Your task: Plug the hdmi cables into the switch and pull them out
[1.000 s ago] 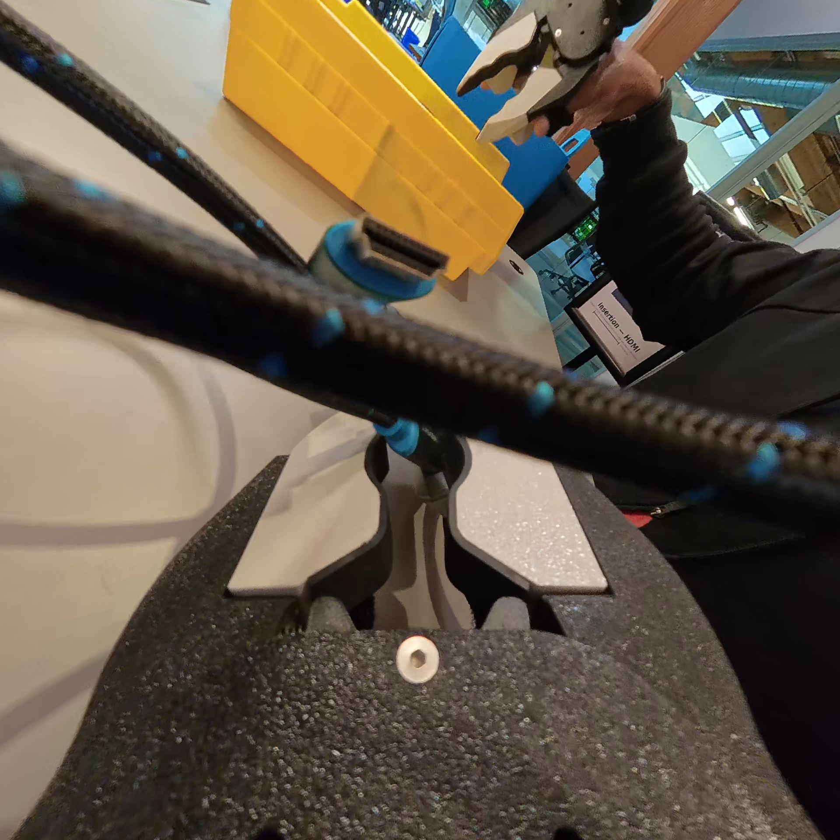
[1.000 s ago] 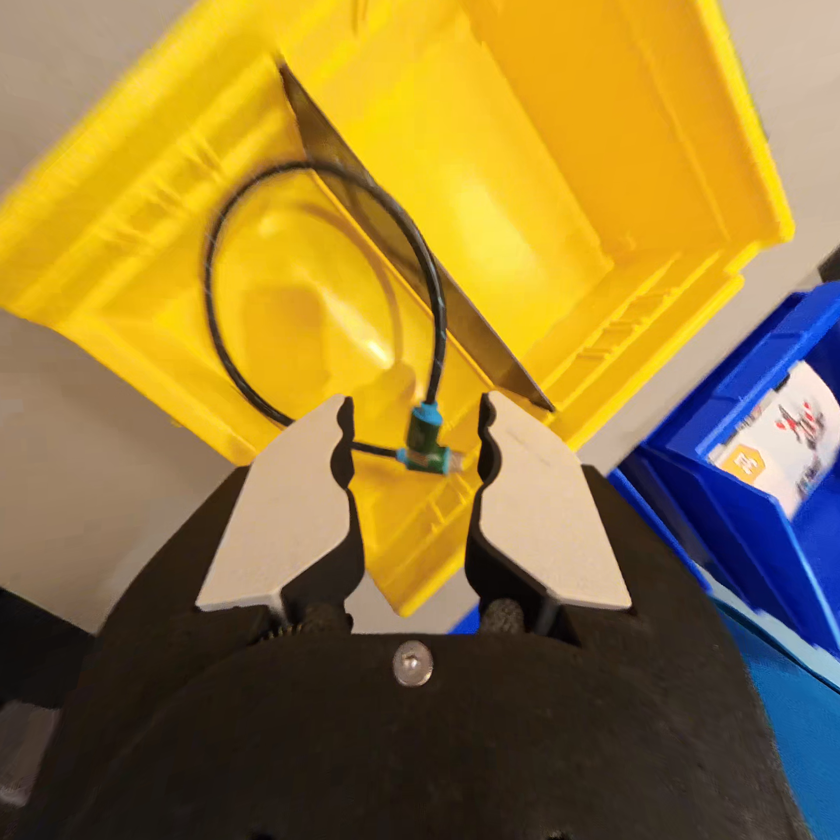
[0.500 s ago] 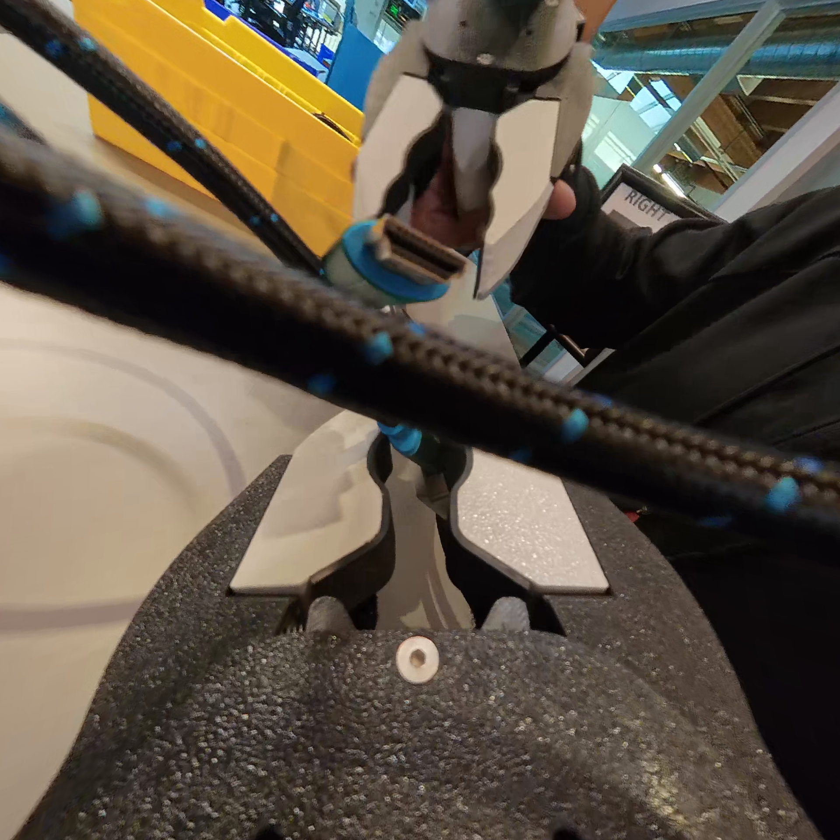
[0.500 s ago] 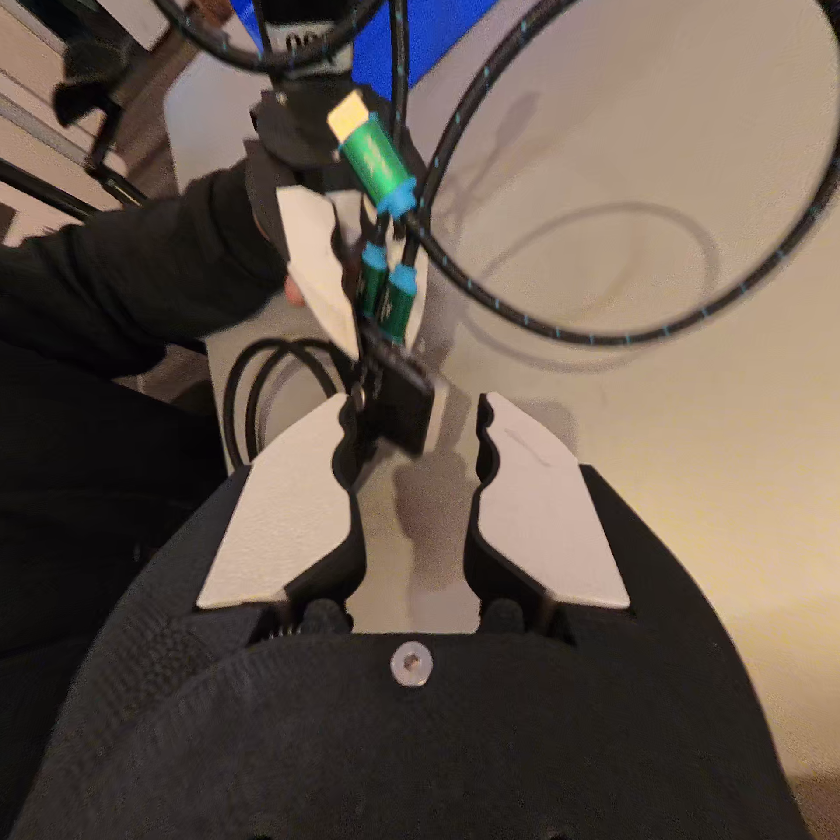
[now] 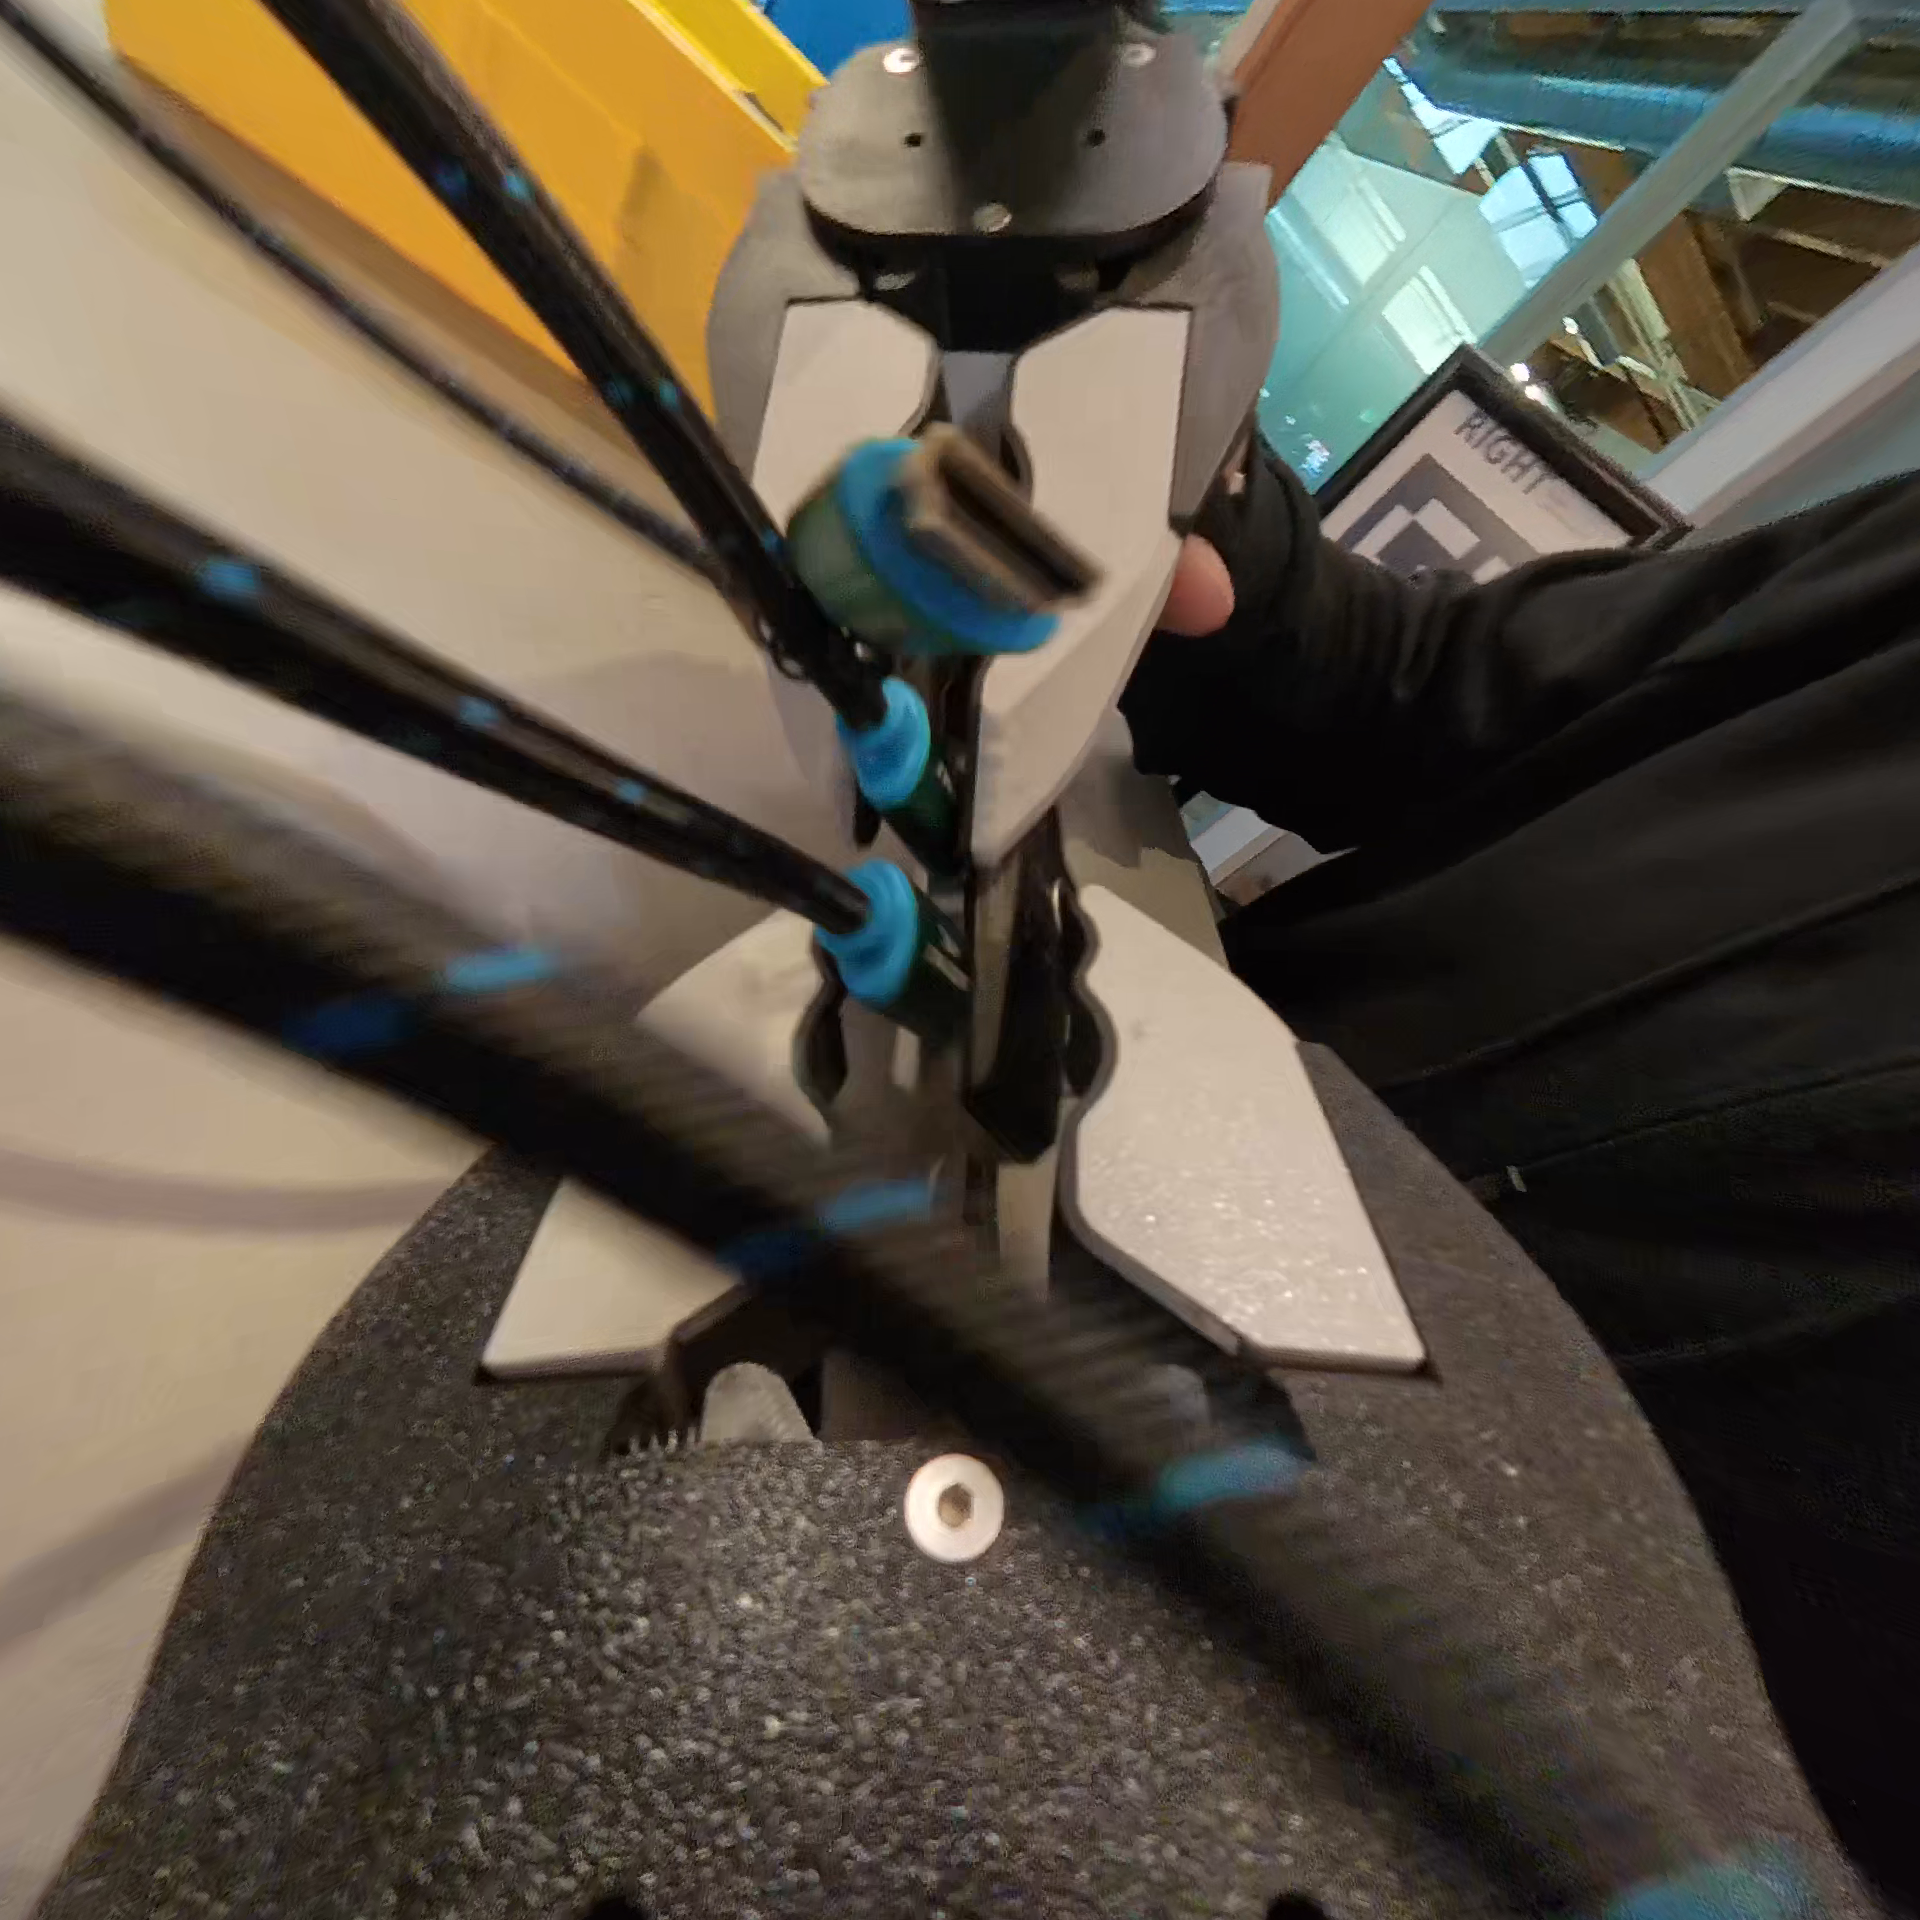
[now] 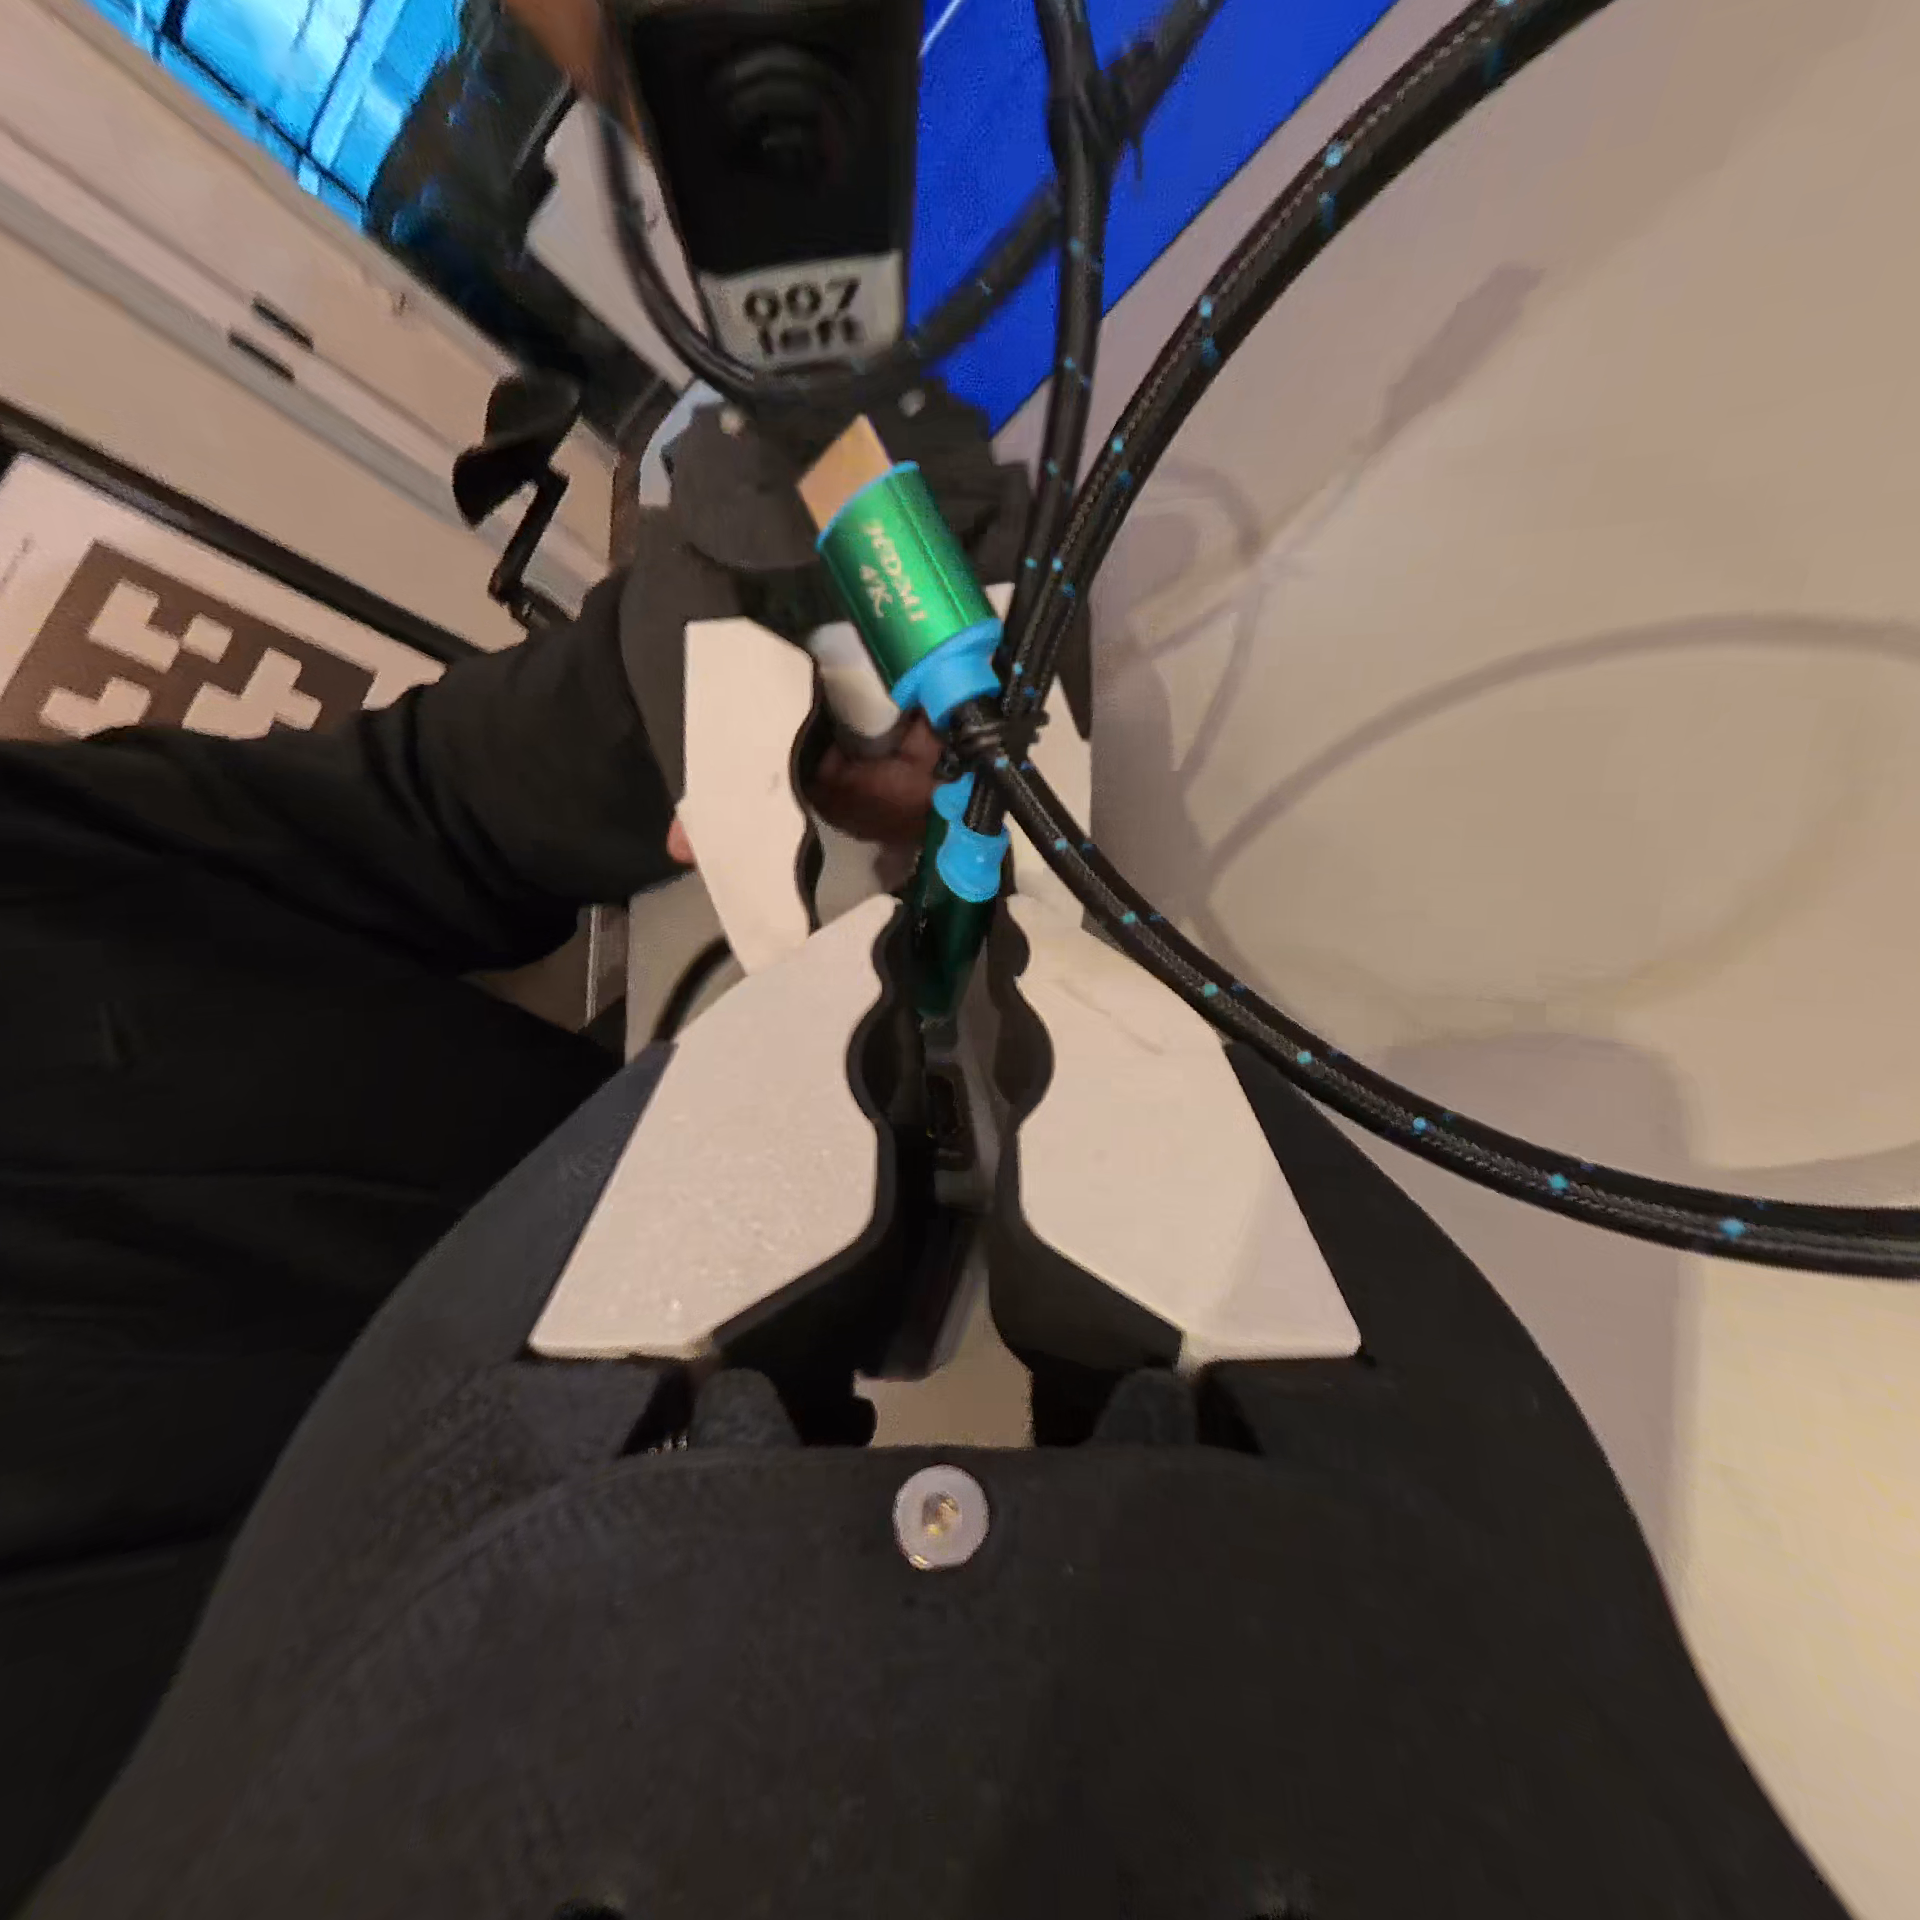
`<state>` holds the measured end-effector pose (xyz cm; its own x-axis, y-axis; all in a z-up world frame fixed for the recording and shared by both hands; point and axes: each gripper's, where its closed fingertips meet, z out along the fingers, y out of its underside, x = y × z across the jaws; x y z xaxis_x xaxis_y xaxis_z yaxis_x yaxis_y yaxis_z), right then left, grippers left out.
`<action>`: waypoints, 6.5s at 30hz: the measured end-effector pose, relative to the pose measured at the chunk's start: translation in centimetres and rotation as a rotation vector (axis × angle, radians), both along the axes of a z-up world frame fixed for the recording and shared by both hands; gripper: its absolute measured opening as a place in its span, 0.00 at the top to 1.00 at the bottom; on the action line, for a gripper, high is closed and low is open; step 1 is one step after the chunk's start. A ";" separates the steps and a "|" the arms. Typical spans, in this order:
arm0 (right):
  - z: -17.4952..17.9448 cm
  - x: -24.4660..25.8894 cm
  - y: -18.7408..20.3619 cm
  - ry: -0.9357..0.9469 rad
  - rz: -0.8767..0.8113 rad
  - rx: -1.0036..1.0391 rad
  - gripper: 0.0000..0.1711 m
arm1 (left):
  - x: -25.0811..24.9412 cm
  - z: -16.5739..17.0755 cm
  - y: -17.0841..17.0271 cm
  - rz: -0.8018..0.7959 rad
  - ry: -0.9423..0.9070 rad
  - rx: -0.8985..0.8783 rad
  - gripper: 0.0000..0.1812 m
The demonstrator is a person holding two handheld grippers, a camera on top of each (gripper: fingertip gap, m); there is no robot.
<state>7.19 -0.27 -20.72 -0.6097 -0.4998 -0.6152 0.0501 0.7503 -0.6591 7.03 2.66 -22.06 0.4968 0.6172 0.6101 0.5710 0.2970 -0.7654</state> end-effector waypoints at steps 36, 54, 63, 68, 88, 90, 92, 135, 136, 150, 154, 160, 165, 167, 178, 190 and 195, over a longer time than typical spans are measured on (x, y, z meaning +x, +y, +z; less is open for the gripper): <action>3.0 -0.5 -1.0 -0.148 -0.090 -0.158 0.94 | -1.2 1.7 1.8 0.023 0.004 0.214 0.87; 3.9 -5.4 -3.8 -0.072 -0.150 -0.076 0.93 | -1.3 0.5 3.9 -0.032 -0.046 0.127 0.88; 9.1 -13.6 3.4 0.071 -0.397 -0.199 0.93 | -0.9 0.7 -3.4 0.201 -0.010 0.134 0.88; 8.7 -22.3 13.7 0.349 -0.429 -0.069 0.93 | -0.9 0.1 -3.2 0.193 -0.028 0.096 0.87; 0.6 -29.8 21.7 1.070 -0.017 0.225 0.85 | -1.0 -0.5 -2.7 0.177 -0.054 0.066 0.87; 1.3 -27.3 20.7 1.019 -0.033 0.136 0.86 | -1.1 -0.5 -2.7 0.176 -0.057 0.063 0.87; 2.2 -23.7 19.3 0.959 -0.025 0.034 0.87 | -1.1 -0.5 -2.7 0.176 -0.055 0.062 0.87; 7.0 -5.7 -0.7 -0.273 -0.489 -0.614 0.88 | 0.7 11.1 -7.0 0.457 0.332 0.043 0.63; 7.1 -5.4 -0.7 -0.303 -0.474 -0.619 0.88 | 0.5 11.3 -7.1 0.470 0.342 0.028 0.63; 5.8 -2.2 0.2 -0.393 -0.291 -0.571 0.88 | -1.8 6.4 -2.1 0.173 0.239 0.064 0.88; 5.1 -4.0 0.5 -0.195 -0.286 -0.508 0.85 | -1.8 4.8 -1.7 0.142 0.167 0.047 0.88; 5.2 -3.9 0.1 -0.143 -0.239 -0.408 0.79 | -1.9 3.5 -0.1 0.064 0.113 0.053 0.88; 4.4 -1.9 -0.4 -0.204 -0.194 -0.374 0.93 | -2.1 1.8 1.6 0.021 0.074 0.040 0.88; 3.9 -2.2 -0.5 -0.170 -0.206 -0.364 0.93 | -2.3 1.4 1.8 0.031 0.066 0.051 0.88; 8.8 -11.2 0.5 -0.209 -0.518 -0.449 0.93 | -0.4 1.4 2.7 -0.054 0.073 0.073 0.88; 12.7 -21.6 14.4 0.223 -0.572 -0.313 0.93 | -0.4 0.3 1.1 -0.011 -0.004 0.062 0.88; 12.9 -27.3 20.8 0.643 -0.629 -0.220 0.93 | -0.5 0.1 1.3 -0.013 -0.008 0.049 0.88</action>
